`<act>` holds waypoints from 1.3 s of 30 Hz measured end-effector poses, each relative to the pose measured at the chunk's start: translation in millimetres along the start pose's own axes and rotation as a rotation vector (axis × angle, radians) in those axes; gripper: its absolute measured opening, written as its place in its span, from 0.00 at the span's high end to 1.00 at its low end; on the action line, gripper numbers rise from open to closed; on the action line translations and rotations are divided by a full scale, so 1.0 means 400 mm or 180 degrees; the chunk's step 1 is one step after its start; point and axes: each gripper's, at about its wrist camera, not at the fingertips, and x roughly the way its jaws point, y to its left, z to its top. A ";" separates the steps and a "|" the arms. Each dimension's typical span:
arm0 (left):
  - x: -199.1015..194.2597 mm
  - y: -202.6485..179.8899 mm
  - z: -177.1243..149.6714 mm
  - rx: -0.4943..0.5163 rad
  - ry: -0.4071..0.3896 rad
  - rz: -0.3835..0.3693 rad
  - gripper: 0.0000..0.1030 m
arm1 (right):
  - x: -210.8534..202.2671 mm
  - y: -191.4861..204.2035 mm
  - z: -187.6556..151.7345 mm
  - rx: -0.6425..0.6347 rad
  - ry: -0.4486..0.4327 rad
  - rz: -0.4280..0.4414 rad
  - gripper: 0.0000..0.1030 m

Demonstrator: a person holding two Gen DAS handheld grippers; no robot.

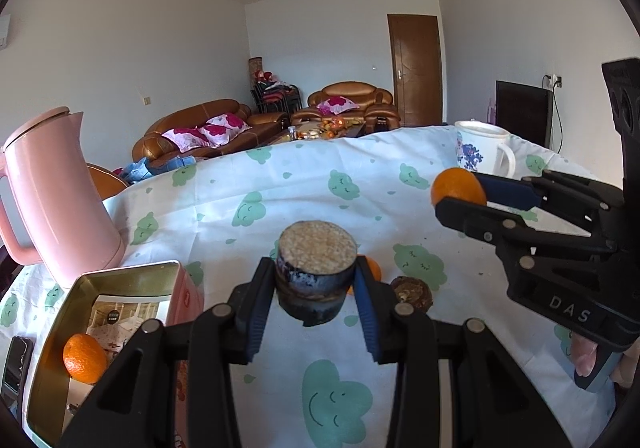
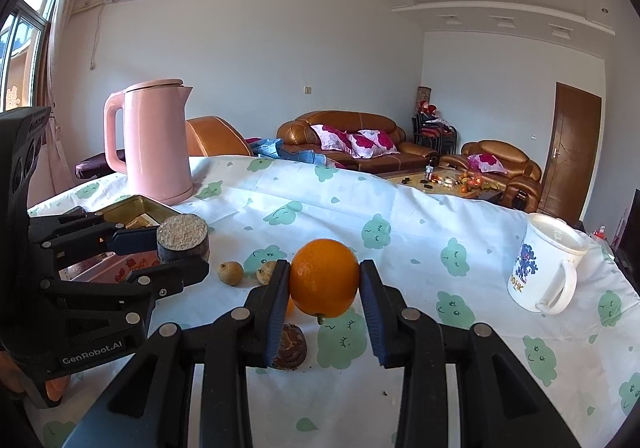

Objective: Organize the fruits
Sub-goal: 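Lift and carry the jar and orange toward the tin box with both tools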

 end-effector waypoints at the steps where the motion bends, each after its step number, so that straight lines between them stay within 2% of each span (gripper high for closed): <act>1: -0.002 0.000 0.000 -0.0001 -0.0014 0.0000 0.60 | -0.002 0.002 0.000 -0.0009 -0.0013 0.0000 0.64; 39: -0.078 0.005 -0.019 -0.0051 -0.0435 0.0143 0.60 | -0.065 0.044 -0.003 -0.0278 -0.0423 0.0049 0.64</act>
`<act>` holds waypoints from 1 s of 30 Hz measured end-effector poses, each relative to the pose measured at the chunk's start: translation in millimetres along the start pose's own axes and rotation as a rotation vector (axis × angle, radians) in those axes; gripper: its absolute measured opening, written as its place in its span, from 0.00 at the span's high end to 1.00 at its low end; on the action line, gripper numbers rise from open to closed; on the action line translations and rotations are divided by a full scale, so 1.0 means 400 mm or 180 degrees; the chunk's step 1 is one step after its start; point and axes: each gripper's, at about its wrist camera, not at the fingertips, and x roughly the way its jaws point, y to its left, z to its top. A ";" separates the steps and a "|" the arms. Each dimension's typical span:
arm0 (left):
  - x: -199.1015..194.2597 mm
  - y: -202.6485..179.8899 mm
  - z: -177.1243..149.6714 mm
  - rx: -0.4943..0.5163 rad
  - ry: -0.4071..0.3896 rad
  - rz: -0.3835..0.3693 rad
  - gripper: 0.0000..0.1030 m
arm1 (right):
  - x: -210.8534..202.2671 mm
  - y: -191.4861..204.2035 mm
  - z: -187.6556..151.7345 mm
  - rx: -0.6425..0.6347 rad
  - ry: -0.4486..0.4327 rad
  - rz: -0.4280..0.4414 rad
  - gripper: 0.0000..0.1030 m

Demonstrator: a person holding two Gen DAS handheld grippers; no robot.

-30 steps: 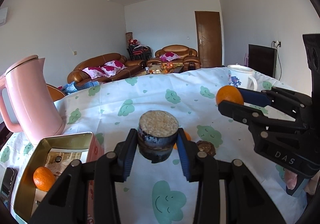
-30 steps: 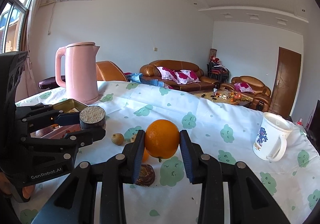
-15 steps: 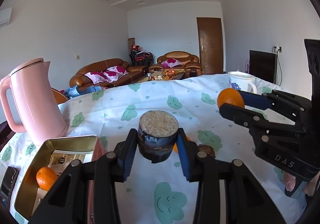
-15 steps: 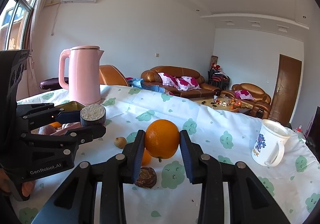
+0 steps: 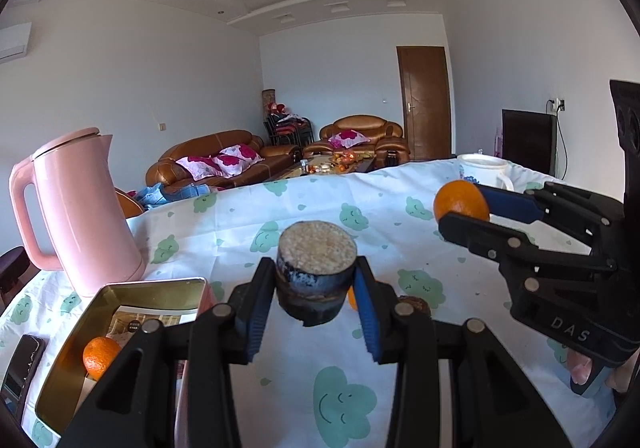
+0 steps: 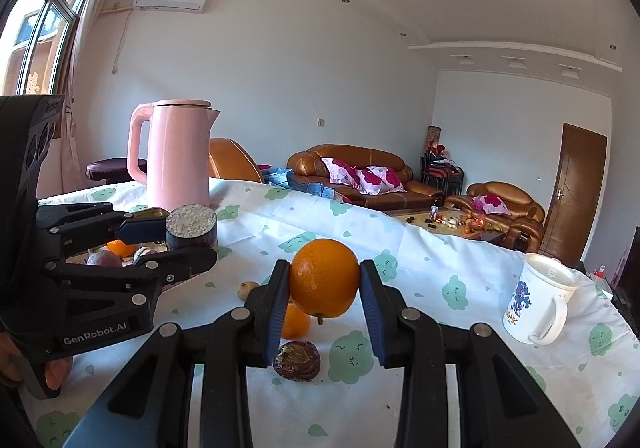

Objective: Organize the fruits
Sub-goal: 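Lift and carry the jar and orange toward the tin box with both tools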

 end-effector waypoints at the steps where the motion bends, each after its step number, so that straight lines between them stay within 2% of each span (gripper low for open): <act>1: -0.004 -0.001 -0.001 0.0005 -0.0016 0.0009 0.60 | -0.002 0.003 0.000 -0.0014 -0.0017 0.0003 0.64; 9: -0.018 0.006 -0.001 -0.0005 -0.0074 0.0042 0.60 | -0.015 0.019 0.004 -0.0100 -0.0109 0.0015 0.64; 30: -0.036 0.021 -0.006 -0.0056 -0.0081 0.0069 0.60 | -0.007 0.049 0.010 -0.0144 -0.0026 0.0131 0.64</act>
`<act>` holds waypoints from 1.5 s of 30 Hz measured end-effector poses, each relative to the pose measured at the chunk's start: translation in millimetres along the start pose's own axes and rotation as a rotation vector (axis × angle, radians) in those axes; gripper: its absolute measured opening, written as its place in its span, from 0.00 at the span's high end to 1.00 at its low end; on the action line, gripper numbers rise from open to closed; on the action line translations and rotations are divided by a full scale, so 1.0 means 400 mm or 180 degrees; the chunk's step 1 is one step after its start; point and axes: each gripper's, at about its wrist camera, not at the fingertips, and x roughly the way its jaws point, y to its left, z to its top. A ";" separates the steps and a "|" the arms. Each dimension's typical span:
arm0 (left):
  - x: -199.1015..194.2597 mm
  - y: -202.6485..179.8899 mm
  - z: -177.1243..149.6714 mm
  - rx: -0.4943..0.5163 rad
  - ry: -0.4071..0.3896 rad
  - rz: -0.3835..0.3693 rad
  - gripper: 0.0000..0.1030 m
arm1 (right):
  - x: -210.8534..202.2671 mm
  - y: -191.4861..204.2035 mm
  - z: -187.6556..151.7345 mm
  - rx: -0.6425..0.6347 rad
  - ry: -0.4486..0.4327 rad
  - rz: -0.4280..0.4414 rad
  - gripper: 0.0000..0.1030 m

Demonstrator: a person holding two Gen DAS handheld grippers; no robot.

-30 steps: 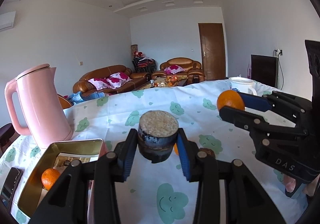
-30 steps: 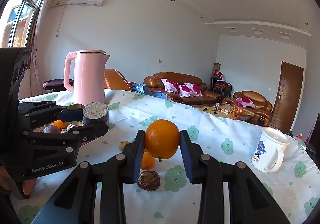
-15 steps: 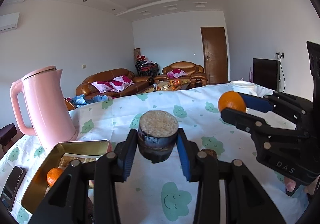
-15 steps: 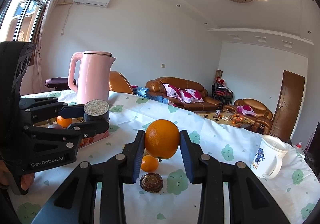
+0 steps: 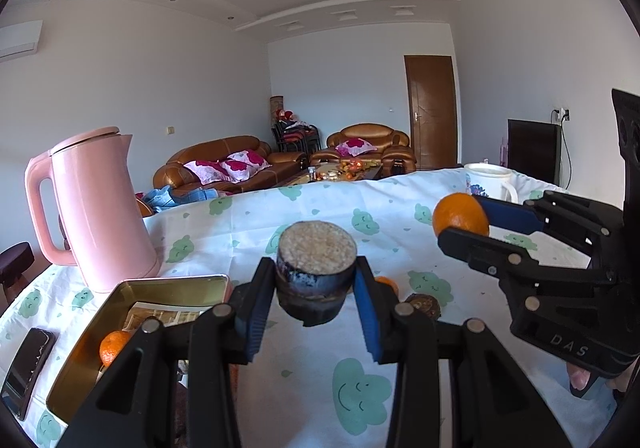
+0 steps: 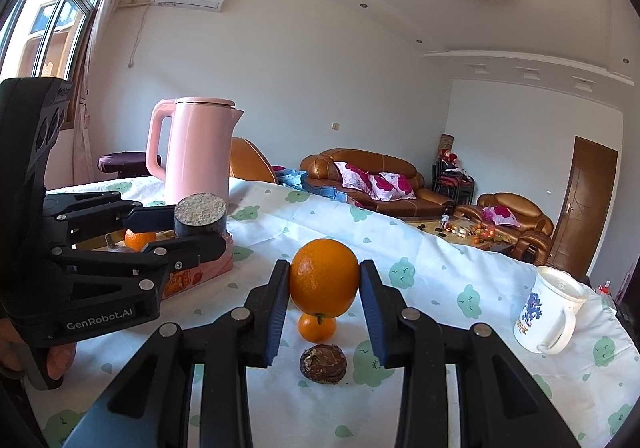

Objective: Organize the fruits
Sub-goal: 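Lift and carry the jar and orange toward the tin box with both tools, then lower the jar into the tin with the left tool while the right tool releases the orange in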

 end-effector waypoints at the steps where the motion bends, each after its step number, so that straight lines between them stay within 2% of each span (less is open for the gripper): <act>1: -0.003 0.002 0.000 -0.0008 -0.0002 0.0000 0.60 | 0.000 0.004 0.002 -0.0012 0.0003 0.0009 0.64; 23: -0.060 0.086 0.004 -0.0154 -0.0018 0.0115 0.60 | 0.019 0.098 0.052 -0.0204 -0.0012 0.0217 0.64; 45: -0.095 0.188 -0.010 -0.0293 0.0061 0.0353 0.60 | 0.056 0.187 0.099 -0.0380 0.0016 0.0475 0.64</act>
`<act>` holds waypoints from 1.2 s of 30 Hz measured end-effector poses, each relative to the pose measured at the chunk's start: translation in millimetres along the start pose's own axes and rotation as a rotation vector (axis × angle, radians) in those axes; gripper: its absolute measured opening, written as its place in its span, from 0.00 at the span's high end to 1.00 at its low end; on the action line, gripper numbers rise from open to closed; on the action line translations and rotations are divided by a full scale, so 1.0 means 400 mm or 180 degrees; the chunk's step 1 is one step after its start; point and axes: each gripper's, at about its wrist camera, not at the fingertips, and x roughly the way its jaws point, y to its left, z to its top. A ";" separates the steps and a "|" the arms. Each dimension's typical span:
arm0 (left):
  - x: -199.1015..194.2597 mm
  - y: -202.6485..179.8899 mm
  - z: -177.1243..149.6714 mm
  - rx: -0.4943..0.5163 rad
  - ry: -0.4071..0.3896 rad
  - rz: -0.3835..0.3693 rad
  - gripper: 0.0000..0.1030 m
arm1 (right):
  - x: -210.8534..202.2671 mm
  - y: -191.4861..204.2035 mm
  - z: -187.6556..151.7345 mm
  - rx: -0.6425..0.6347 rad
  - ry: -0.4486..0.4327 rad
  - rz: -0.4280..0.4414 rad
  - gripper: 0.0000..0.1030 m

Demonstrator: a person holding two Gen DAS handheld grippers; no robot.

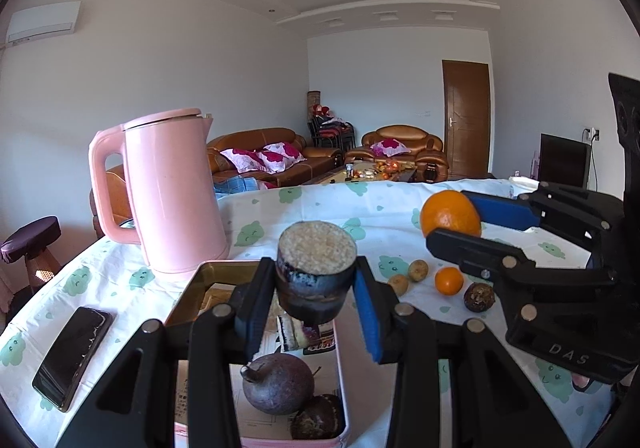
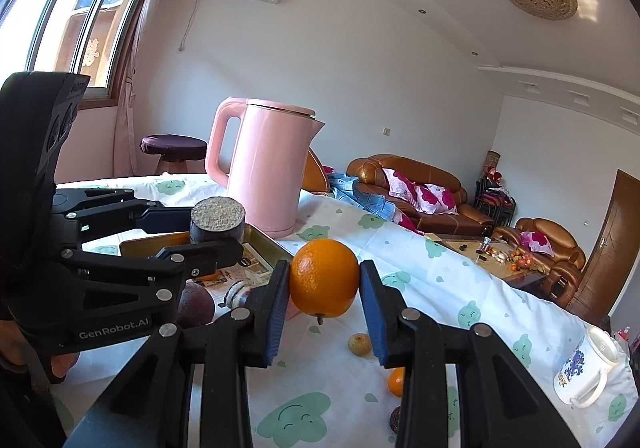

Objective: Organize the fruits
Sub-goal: 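Lower the jar into the tin with the left tool while the right tool releases the orange in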

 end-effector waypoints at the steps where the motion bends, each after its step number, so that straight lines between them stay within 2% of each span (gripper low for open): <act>1: -0.001 0.005 -0.001 -0.0012 0.0004 0.0006 0.60 | 0.003 0.003 0.002 -0.0006 0.0003 0.0011 0.64; 10: -0.011 0.071 -0.002 -0.0107 0.0006 0.0121 0.60 | 0.030 0.036 0.022 -0.0084 0.0029 0.0107 0.64; 23: -0.002 0.176 -0.022 -0.0270 0.0136 0.0315 0.60 | 0.077 0.089 0.041 -0.0150 0.0083 0.0288 0.64; 36: 0.027 0.210 -0.053 -0.0274 0.0360 0.0339 0.60 | 0.146 0.140 0.043 -0.0222 0.0246 0.0445 0.64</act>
